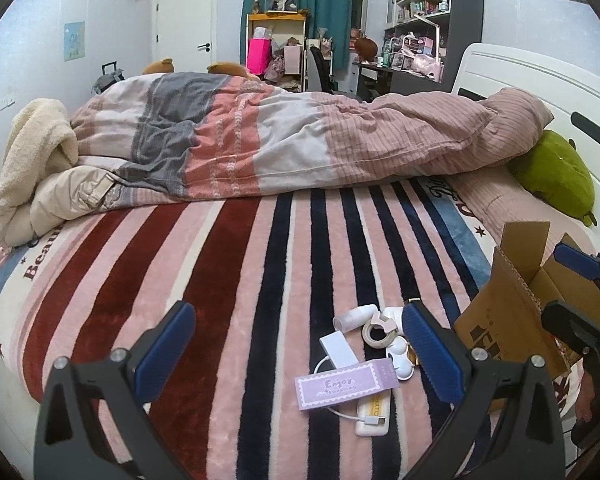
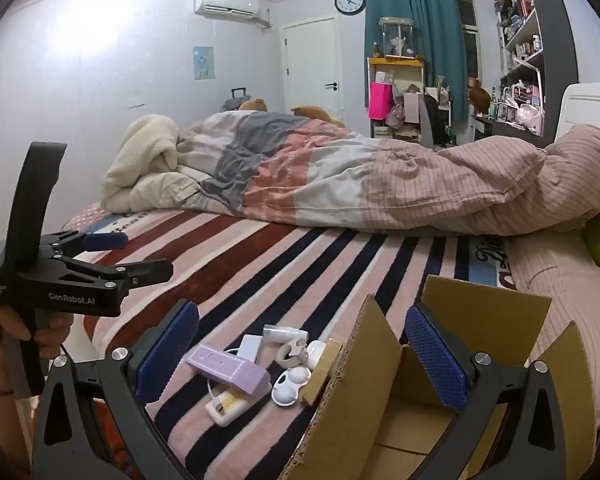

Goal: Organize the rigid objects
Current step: 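Move the right tool toward the lilac box on the bedspread, then grasp the lilac 'Enjoy traveling' box with the right gripper, then carry the lilac box into the cardboard box and open the right gripper, then grasp the white KATO tube box with the right gripper, then carry the white KATO box into the cardboard box and release it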

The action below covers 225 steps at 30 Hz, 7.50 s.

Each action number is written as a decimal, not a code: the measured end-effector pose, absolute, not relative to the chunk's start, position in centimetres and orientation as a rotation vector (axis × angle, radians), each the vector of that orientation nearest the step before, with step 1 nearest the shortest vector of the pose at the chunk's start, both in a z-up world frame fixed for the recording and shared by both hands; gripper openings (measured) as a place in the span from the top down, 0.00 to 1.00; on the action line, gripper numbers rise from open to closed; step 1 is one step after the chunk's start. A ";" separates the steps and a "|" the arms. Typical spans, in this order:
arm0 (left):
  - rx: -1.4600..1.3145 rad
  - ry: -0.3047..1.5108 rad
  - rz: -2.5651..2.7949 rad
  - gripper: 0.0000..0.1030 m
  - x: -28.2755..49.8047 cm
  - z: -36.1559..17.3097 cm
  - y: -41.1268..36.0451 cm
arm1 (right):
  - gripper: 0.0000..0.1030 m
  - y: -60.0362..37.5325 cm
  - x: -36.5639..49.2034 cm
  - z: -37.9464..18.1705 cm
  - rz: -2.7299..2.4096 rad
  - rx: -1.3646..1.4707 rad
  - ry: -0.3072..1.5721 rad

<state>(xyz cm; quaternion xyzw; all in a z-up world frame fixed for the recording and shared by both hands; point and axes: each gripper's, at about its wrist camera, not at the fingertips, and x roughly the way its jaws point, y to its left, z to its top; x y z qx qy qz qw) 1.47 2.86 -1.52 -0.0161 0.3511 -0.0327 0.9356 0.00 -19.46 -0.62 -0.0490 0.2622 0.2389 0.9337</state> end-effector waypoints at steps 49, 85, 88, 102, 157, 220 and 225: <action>-0.047 0.698 -0.121 0.01 0.8 -1.4 4.8 | 0.05 -16.7 -1.9 -0.7 0.543 -0.181 0.509; -0.240 0.781 -0.181 0.01 -0.9 -8.3 14.4 | 0.60 -5.5 5.4 -17.6 0.886 -0.497 0.997; -0.262 0.797 -0.272 0.01 -0.8 -8.3 14.0 | 0.68 -5.3 5.2 -16.7 0.884 -0.482 1.021; -0.350 0.810 -0.635 0.24 3.5 -1.6 6.4 | 0.68 -8.0 2.0 -3.4 0.883 -0.389 0.797; -0.157 0.824 -0.278 0.23 -0.7 -6.3 10.1 | 0.53 -10.0 0.7 -10.9 0.689 -0.164 1.007; -0.007 0.901 -0.909 0.64 8.6 0.0 -17.5 | 0.70 -27.6 4.0 -1.0 0.601 -0.015 0.752; 0.063 0.965 -0.909 0.64 9.2 -1.5 -20.0 | 0.70 -30.1 4.8 -2.7 0.566 0.003 0.848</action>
